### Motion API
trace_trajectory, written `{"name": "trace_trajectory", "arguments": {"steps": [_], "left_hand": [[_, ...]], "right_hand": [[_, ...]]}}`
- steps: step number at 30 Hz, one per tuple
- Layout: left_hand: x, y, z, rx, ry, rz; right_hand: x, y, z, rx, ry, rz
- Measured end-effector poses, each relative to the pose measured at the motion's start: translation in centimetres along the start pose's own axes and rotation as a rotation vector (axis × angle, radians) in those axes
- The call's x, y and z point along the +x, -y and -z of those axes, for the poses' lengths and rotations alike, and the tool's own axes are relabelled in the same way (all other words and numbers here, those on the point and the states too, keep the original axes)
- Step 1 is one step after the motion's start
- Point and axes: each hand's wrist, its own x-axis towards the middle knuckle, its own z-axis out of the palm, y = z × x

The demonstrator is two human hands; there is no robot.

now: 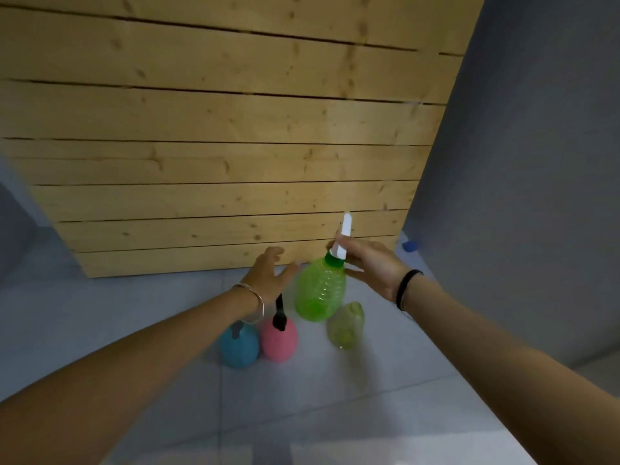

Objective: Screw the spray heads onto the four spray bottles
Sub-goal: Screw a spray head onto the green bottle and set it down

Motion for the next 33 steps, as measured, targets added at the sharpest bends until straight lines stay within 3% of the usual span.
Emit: {"name": "trace_trajectory", "arguments": {"steps": [7,12,19,33], "left_hand": [[2.9,5.9,-1.6,0.181,0.144,0.228],[3.4,6.5,-2.7,0.204,0.159,0.271],[4.1,8.2,-4.3,0.243,0.237,0.393],[3.9,9.2,-5.6,0.205,0.268,0.440]], "right_hand": [[5.9,-6.5,0.1,-0.178,0.048,-0.083],[7.6,-9.6,0.4,-0.196,0.004,-0.128],[9.7,-13.5,0.3,-0.229,0.069,-0.198],[10.3,-16.4,-0.6,-0.203,0.060,-0.242]]}}
